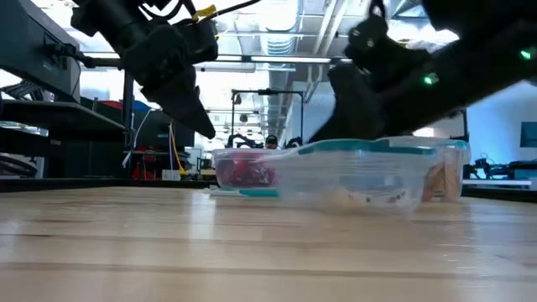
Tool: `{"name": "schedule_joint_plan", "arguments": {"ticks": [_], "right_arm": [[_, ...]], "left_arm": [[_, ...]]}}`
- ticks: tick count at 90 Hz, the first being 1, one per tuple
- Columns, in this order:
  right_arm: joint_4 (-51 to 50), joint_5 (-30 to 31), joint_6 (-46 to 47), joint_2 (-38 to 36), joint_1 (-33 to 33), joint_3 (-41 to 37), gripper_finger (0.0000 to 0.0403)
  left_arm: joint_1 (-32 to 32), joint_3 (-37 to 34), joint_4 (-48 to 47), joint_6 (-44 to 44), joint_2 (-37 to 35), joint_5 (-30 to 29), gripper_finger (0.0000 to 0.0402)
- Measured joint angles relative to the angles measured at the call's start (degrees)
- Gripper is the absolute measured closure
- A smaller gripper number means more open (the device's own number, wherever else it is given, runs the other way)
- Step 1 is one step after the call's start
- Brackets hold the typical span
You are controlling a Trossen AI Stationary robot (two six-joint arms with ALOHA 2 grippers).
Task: Sort candy
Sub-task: Close the rectangular transparent bin
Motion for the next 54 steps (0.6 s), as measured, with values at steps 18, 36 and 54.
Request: {"name": "schedule_joint_plan", "arguments": {"ticks": [18,36,54], "right_arm": [[5.86,-25.05,-12.67,-2.21,0.23,-0.05,0.0319],[3.56,-28.73,-16.92,-7.48,0.41,-0.56,0.0322],[4.75,-15.03,-6.38,-8.67,3.65,-0.35,0.0326]], "left_arm": [[-0.29,0.02,0.45,-0.46,0.0,1.28,0.0289],[-1.89,0.04,1.33,-2.37,0.0,3.43,0.0289],[-4.8,0.04,5.92,-0.18,0.2,4.66,0.0289]]}}
